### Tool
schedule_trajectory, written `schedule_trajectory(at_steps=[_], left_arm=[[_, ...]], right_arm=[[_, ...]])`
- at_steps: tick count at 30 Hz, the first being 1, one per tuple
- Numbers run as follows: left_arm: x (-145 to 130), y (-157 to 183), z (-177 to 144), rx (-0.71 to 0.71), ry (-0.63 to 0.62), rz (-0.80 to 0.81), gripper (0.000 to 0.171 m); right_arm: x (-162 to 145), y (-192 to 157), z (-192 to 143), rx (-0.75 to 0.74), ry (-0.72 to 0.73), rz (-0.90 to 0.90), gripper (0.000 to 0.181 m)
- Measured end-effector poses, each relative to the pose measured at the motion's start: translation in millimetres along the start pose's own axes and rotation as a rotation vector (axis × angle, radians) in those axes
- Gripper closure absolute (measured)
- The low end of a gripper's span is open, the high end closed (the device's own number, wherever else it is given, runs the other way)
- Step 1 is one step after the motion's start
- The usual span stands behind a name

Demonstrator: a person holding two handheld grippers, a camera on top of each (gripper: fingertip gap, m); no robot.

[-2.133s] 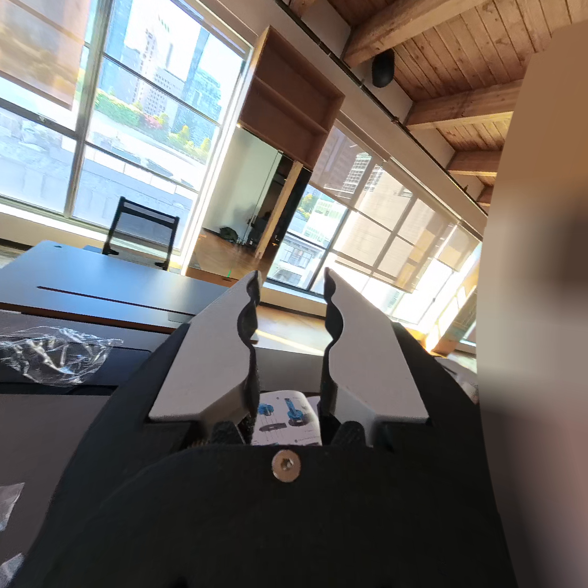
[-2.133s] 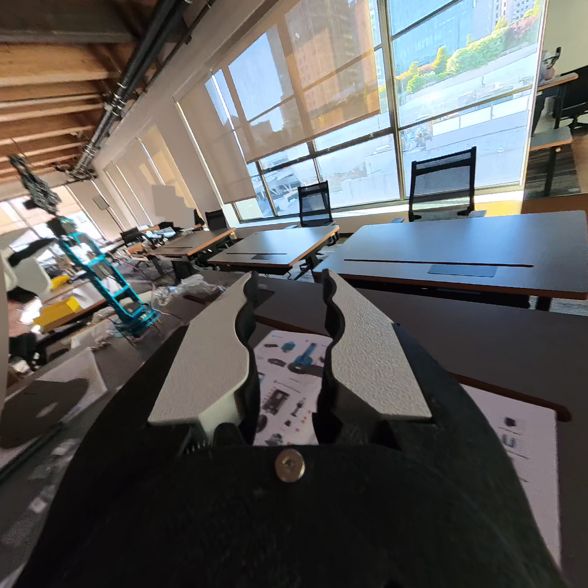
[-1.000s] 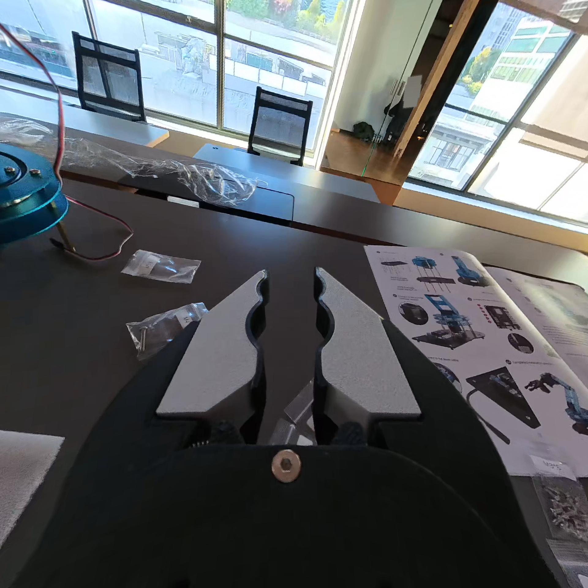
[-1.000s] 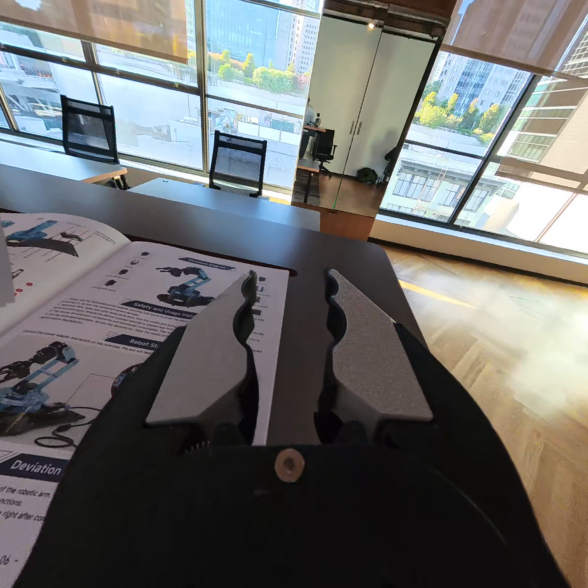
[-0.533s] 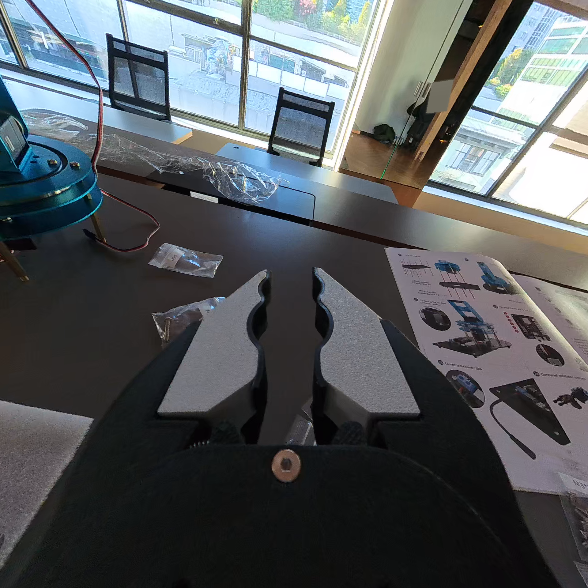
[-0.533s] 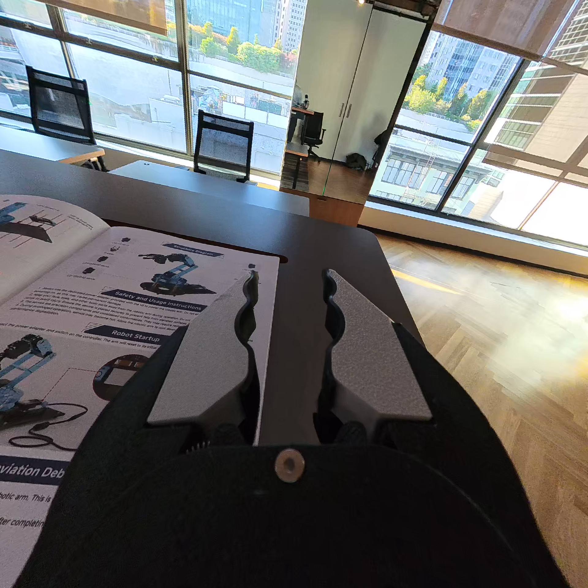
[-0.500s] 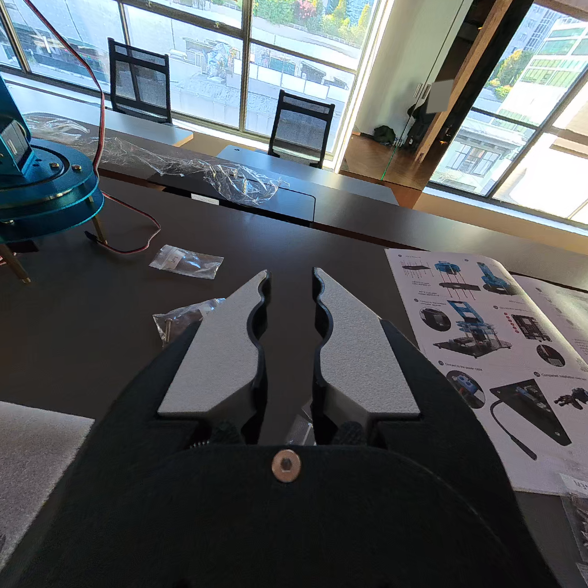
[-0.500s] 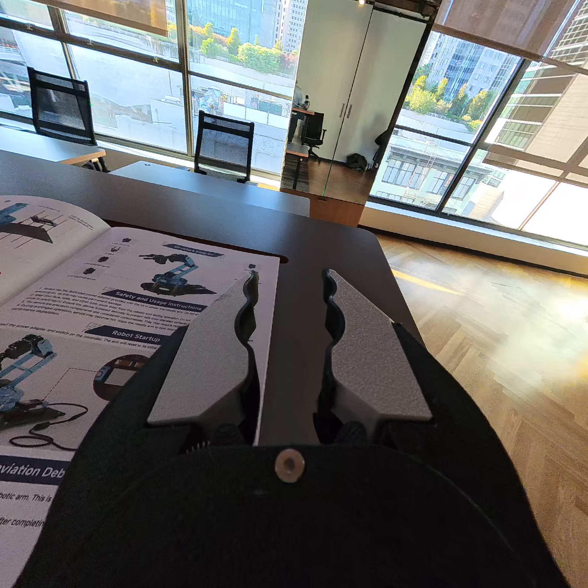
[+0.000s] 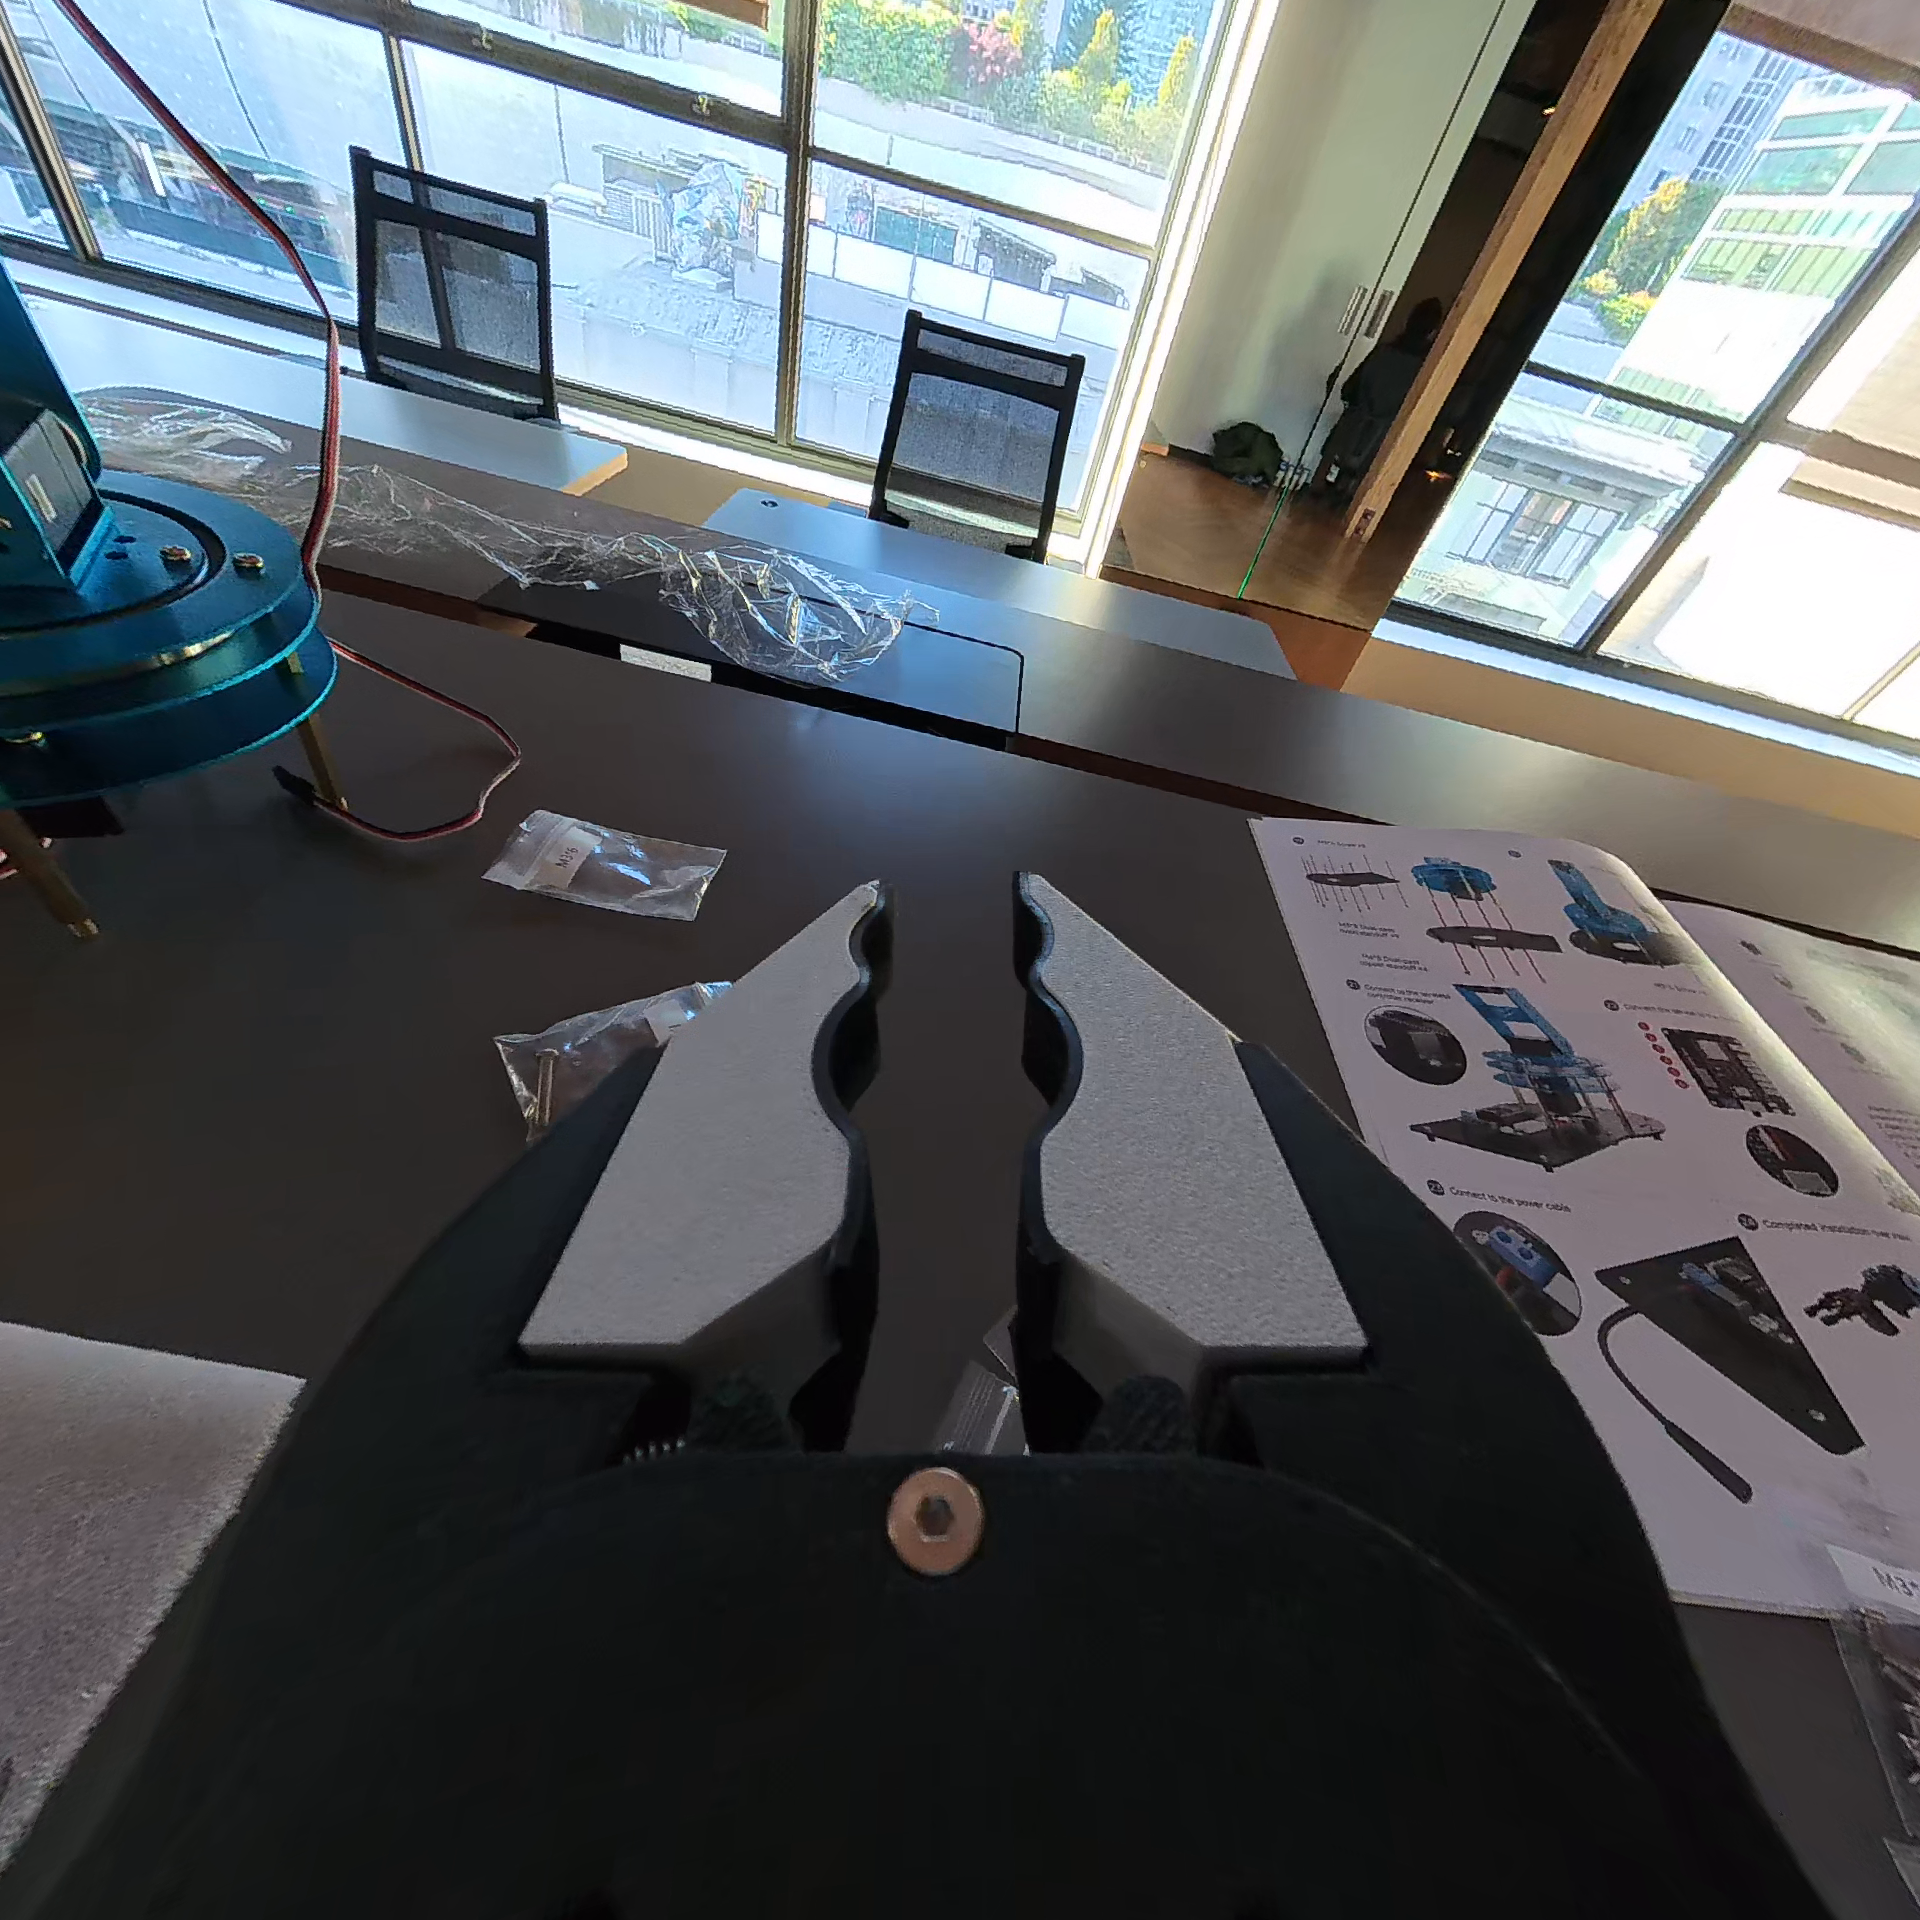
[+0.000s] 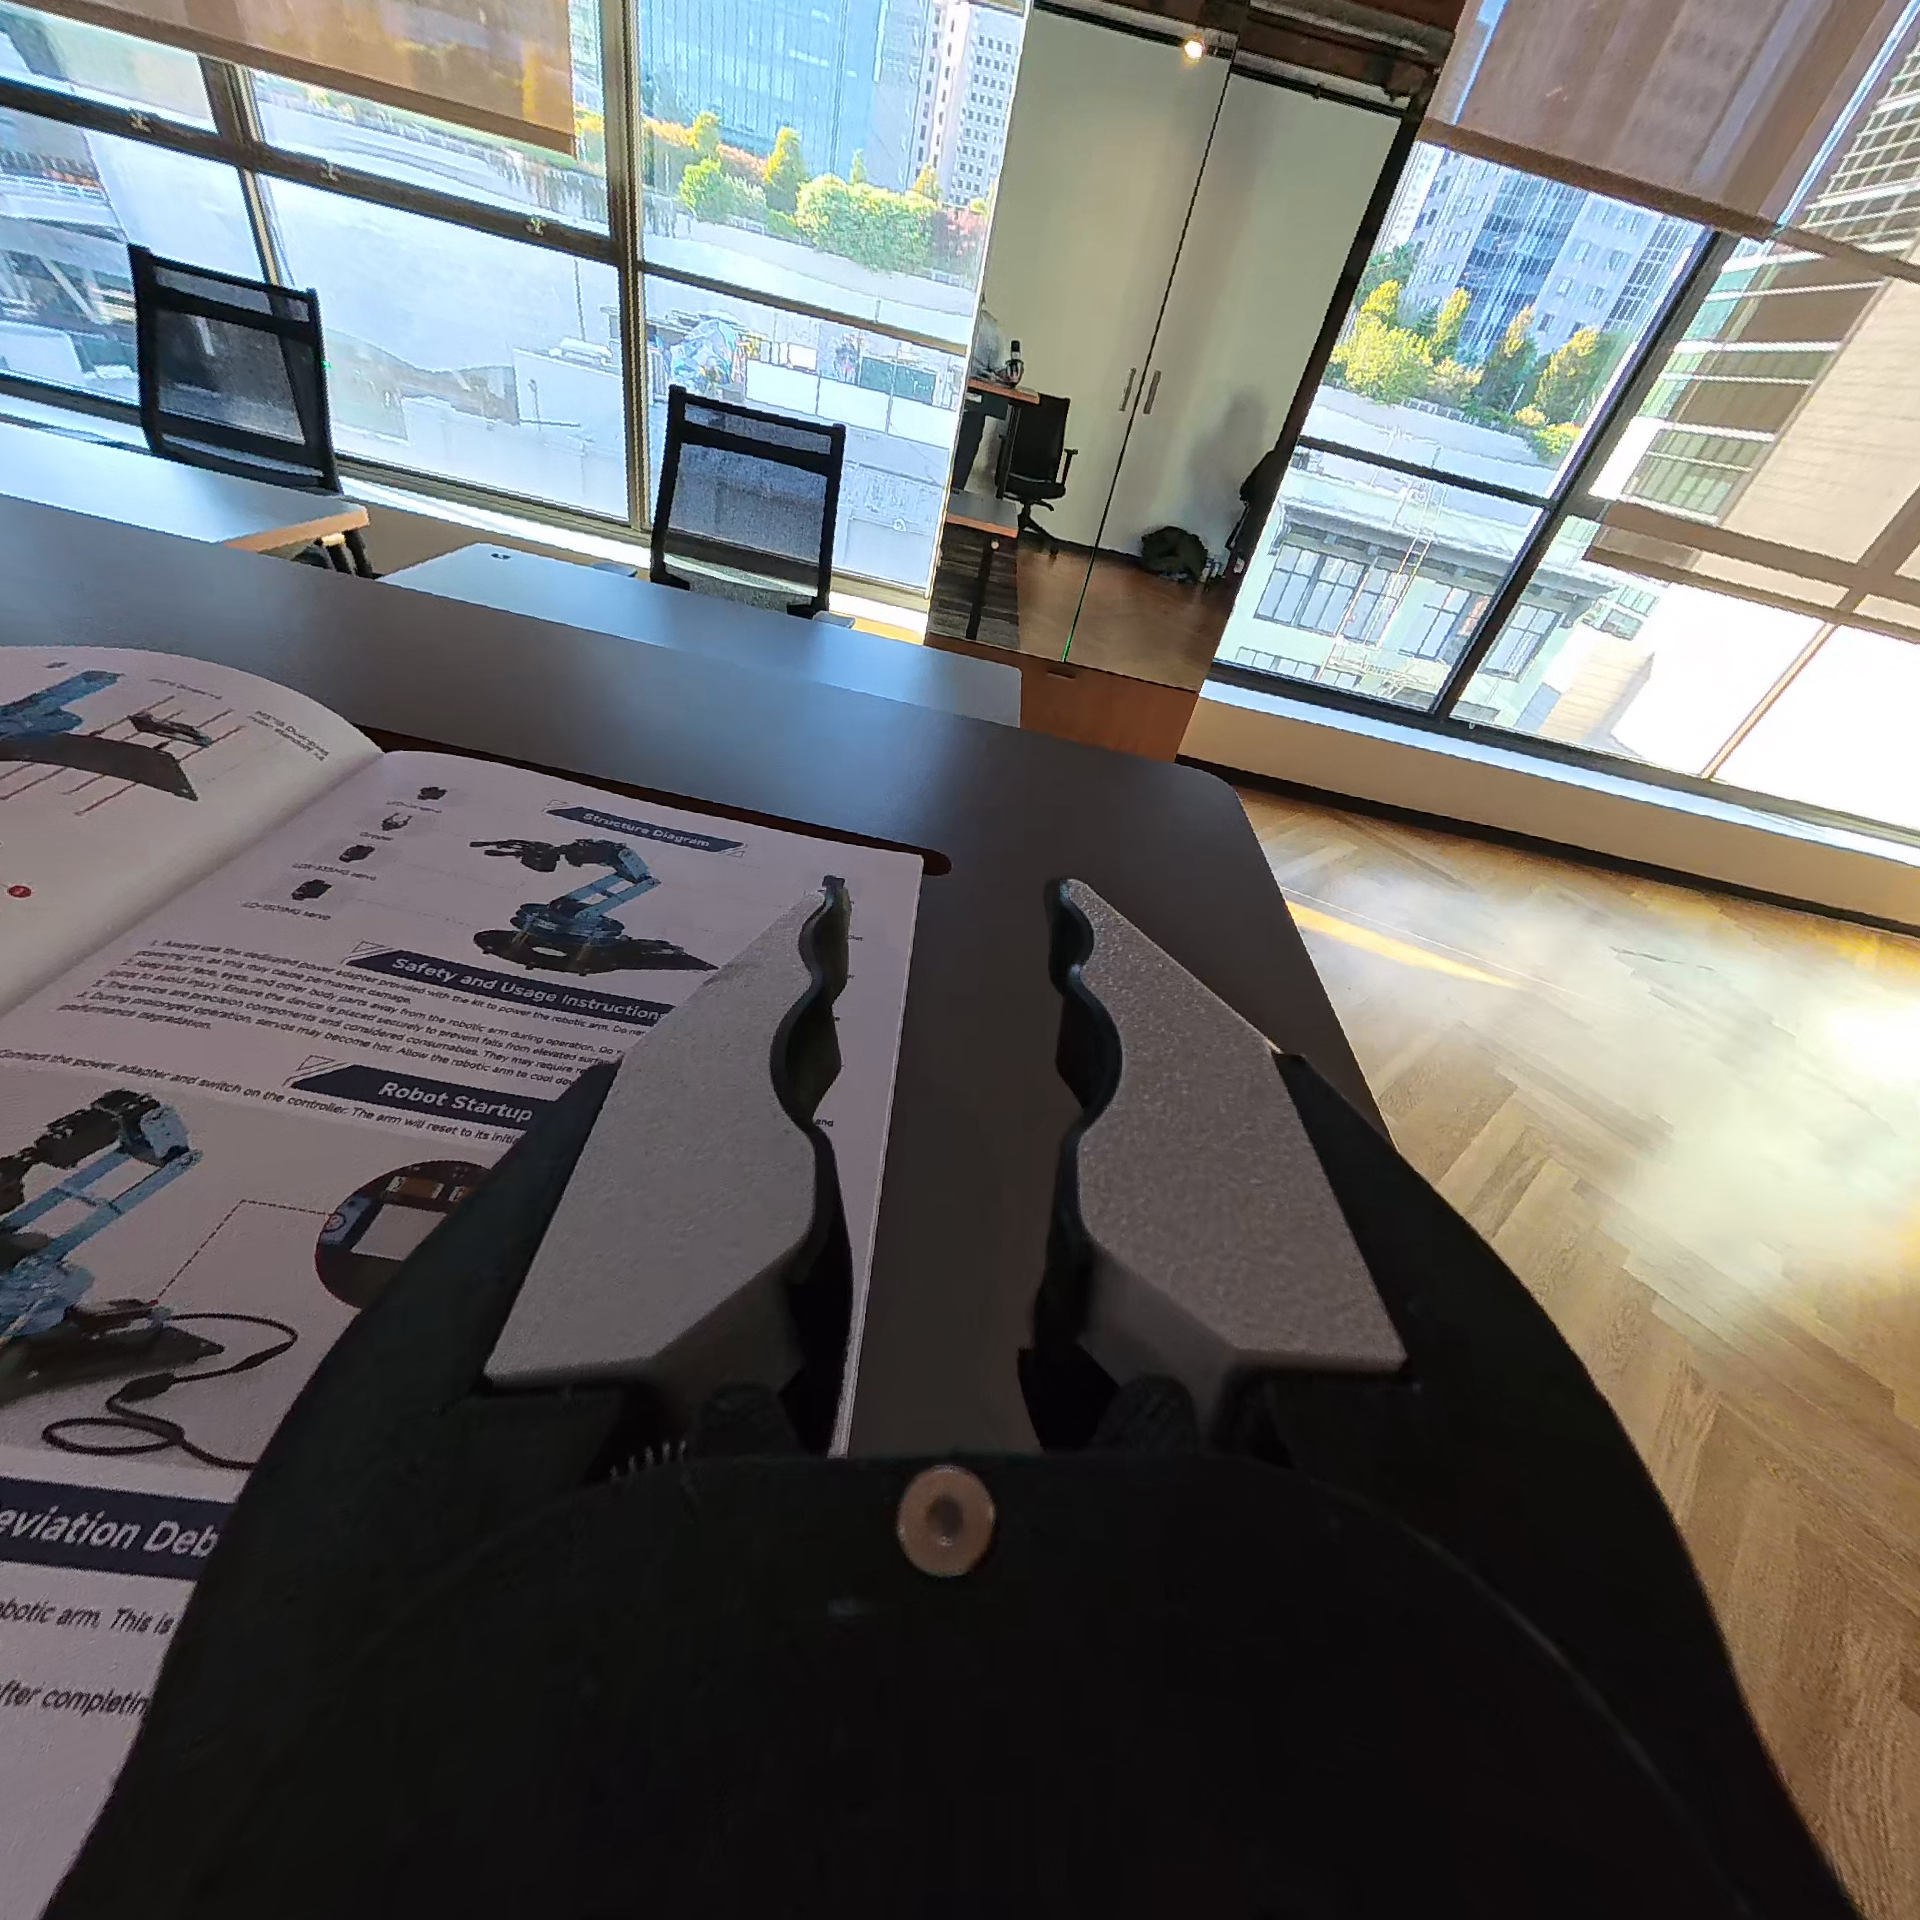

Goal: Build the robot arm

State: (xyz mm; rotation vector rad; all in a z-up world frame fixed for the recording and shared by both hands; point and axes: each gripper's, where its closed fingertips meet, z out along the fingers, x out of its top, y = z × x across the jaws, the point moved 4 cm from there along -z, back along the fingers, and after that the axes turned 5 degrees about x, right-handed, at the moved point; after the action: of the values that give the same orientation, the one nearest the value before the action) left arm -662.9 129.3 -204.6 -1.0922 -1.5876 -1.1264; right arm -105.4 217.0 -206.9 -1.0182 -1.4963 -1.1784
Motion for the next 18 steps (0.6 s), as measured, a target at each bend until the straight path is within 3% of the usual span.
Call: schedule_trajectory(at_steps=[18], left_arm=[[2.0,1.7,-1.0,-0.006,0.007,0.004,0.152]], right_arm=[[-0.1,0.9,-0.4,0.004,0.007,0.010,0.146]])
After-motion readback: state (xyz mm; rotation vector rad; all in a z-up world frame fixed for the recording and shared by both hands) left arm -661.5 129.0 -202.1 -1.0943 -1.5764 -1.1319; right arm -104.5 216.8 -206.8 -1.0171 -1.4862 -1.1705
